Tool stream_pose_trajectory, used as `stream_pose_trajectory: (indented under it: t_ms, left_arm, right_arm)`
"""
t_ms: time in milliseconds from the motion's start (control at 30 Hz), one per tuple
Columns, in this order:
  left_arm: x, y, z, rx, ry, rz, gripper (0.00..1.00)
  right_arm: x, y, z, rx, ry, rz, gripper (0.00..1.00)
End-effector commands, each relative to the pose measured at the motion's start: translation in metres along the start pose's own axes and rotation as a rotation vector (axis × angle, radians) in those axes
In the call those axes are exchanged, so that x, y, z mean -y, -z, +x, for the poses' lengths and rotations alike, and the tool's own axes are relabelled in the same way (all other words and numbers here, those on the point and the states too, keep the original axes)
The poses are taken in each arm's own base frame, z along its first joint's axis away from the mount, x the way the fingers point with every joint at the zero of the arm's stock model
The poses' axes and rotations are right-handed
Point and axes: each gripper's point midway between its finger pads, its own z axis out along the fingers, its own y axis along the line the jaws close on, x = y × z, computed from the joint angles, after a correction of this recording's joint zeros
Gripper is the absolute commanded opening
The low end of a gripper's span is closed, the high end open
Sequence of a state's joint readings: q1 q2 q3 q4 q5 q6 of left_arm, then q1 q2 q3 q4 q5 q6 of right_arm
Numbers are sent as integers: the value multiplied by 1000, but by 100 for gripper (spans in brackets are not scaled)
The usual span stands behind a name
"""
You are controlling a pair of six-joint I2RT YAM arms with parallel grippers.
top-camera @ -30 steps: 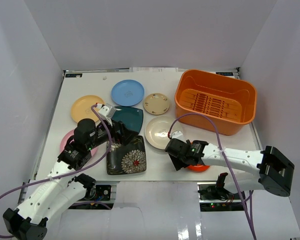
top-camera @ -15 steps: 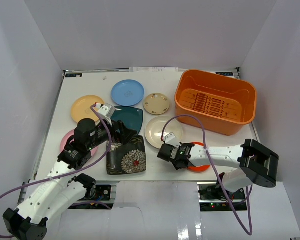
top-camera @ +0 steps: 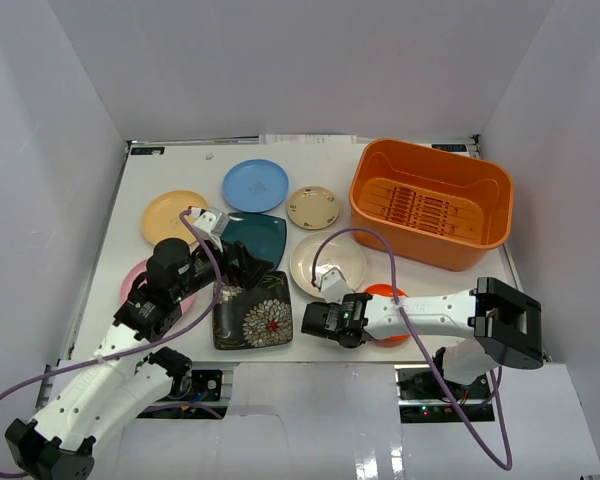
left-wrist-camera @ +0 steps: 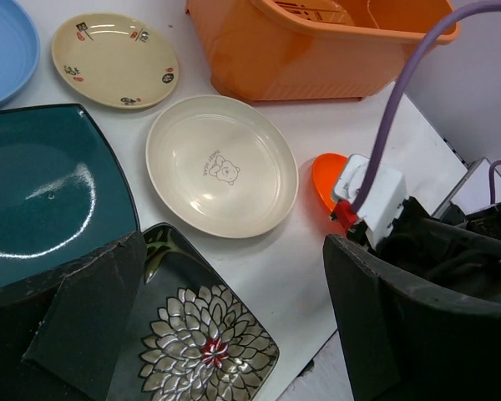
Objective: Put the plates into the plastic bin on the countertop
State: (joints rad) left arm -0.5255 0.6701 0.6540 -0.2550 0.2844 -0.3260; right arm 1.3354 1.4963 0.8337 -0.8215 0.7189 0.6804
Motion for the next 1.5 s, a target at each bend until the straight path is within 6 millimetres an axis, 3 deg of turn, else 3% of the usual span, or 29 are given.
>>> stream_pose_trajectory:
  t_ms: [0, 33, 67, 133, 167, 333, 500, 567, 633, 667, 733, 767, 833, 867, 933, 967, 1033, 1067, 1167, 1300, 1367, 1400, 1467]
  left_arm:
    - [6, 7, -20, 54, -19, 9, 98]
    - [7, 7, -20, 56, -18, 9, 98]
    - [7, 7, -20, 56, -16, 9, 98]
    - [6, 8, -21, 63, -18, 0, 98]
    - [5, 9, -21, 65, -18, -5, 98]
    - [-1, 12, -23, 90, 1, -56, 98]
    - [-14, 13, -27, 116, 43, -139, 98]
    - [-16, 10, -24, 113, 63, -146, 98]
    - [-16, 9, -22, 103, 64, -147, 98]
    - [-19, 8, -20, 100, 69, -162, 98]
    - [-25, 8, -20, 98, 77, -194, 98]
    - [-27, 6, -19, 90, 88, -207, 98]
    - [-30, 3, -16, 76, 97, -216, 98]
    - [-29, 0, -16, 66, 99, -211, 98]
    - [-32, -8, -9, 28, 118, -223, 98]
    - [-33, -12, -9, 18, 121, -225, 98]
    - [-35, -22, -9, -14, 134, -238, 98]
    - [-37, -25, -9, -26, 143, -250, 98]
    - [-41, -42, -17, -51, 167, -277, 93]
    - [-43, -65, -30, -69, 212, -295, 88]
    - [-54, -81, -25, -95, 234, -330, 88]
    - [-65, -85, -39, -57, 236, -375, 88]
    - [-85, -100, -34, -80, 248, -427, 88]
  right_arm:
    - [11, 35, -27, 76, -75, 46, 8]
    - [17, 47, -29, 86, -73, 53, 8]
    - [18, 62, -48, 132, -105, 40, 8]
    - [25, 82, -60, 172, -114, 37, 8]
    - [28, 97, -79, 225, -150, 25, 8]
    - [37, 135, -126, 351, -199, -18, 8]
    - [79, 187, -186, 532, -259, 35, 8]
    - [97, 198, -204, 578, -206, 52, 8]
    - [111, 195, -234, 638, -270, 17, 8]
    - [143, 182, -242, 638, -324, 55, 8]
    - [160, 160, -259, 660, -318, 39, 8]
    - [192, 140, -261, 641, -362, 105, 8]
    - [209, 121, -270, 630, -369, 93, 8]
    - [232, 98, -269, 584, -371, 146, 8]
    - [245, 75, -277, 575, -357, 133, 8]
    - [260, 44, -271, 509, -373, 157, 8]
    - [268, 16, -271, 476, -378, 127, 8]
    - [275, -15, -263, 413, -392, 123, 8]
    - [276, -61, -251, 331, -418, 87, 8]
    - [267, -104, -233, 251, -430, 52, 8]
    - [260, -124, -225, 215, -429, 42, 8]
    - [259, -129, -222, 206, -433, 48, 8]
    - [254, -143, -215, 183, -447, 39, 8]
